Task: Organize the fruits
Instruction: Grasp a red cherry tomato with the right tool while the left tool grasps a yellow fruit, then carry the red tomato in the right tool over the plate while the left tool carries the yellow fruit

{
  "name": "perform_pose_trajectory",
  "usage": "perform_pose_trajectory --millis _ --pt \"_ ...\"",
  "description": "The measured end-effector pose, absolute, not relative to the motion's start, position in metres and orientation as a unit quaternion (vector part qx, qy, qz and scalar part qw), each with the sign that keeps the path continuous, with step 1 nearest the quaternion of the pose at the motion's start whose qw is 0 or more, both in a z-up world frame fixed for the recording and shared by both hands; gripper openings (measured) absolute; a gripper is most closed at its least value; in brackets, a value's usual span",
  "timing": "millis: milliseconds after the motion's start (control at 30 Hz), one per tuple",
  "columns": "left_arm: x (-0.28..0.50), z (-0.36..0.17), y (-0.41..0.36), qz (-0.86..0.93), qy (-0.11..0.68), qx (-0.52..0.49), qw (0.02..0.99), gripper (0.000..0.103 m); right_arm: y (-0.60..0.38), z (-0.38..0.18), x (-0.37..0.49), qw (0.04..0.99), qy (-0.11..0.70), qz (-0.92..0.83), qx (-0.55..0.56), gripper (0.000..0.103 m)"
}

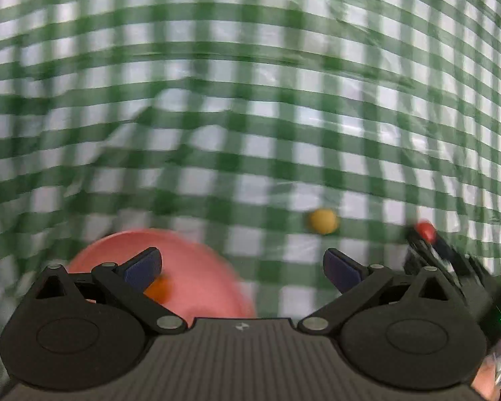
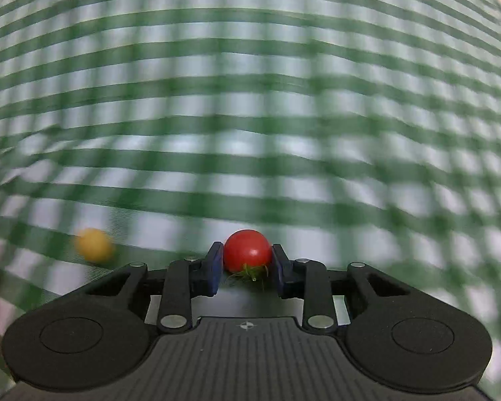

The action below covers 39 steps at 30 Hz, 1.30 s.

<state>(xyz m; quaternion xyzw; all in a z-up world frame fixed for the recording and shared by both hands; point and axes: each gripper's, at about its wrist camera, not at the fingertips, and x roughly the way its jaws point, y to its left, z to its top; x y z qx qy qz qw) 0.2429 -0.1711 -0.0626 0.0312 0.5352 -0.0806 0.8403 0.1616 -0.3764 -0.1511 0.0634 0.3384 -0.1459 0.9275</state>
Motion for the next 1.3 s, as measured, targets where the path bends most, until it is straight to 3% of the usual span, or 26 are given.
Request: perform_pose_trajectory --millis 300,367,400,433,467,667,1000,1300 --pt "0.289 -0.129 -0.226 -0.088 0.578 0.019 0.811 0.102 -0.407 -0.169 0.135 0.929 0.309 -0.181 0.091 0.033" --pt "0.293 -0.135 -0.228 -0.085 0.583 0.012 0.808 0.085 -0.403 -0.171 0.134 0.932 0.304 -0.181 0.080 0.033" --pt "0.294 -0.138 -0.230 -0.092 0.590 0.014 0.802 0.053 -0.403 -0.172 0.134 0.932 0.304 -0.181 0.079 0.033" --pt "0.292 -0.137 -0.233 -0.090 0.584 0.033 0.806 0.032 -0.402 -0.173 0.136 0.932 0.303 -0.180 0.080 0.033" --pt "0.289 -0.134 -0.236 -0.092 0.574 0.042 0.812 0.028 -0.402 -0.173 0.136 0.932 0.303 -0.180 0.082 0.033" --pt "0.268 -0.114 -0.226 -0.112 0.557 0.025 0.822 0.027 -0.394 -0.166 0.136 0.931 0.309 -0.171 0.094 0.032" --pt "0.157 -0.031 -0.182 -0.124 0.480 0.086 0.864 0.027 -0.354 -0.085 0.036 0.943 0.301 -0.102 0.093 0.032" --pt "0.055 0.011 -0.105 -0.080 0.467 0.090 0.876 0.027 -0.263 -0.036 -0.040 0.944 0.319 0.025 0.084 0.032"
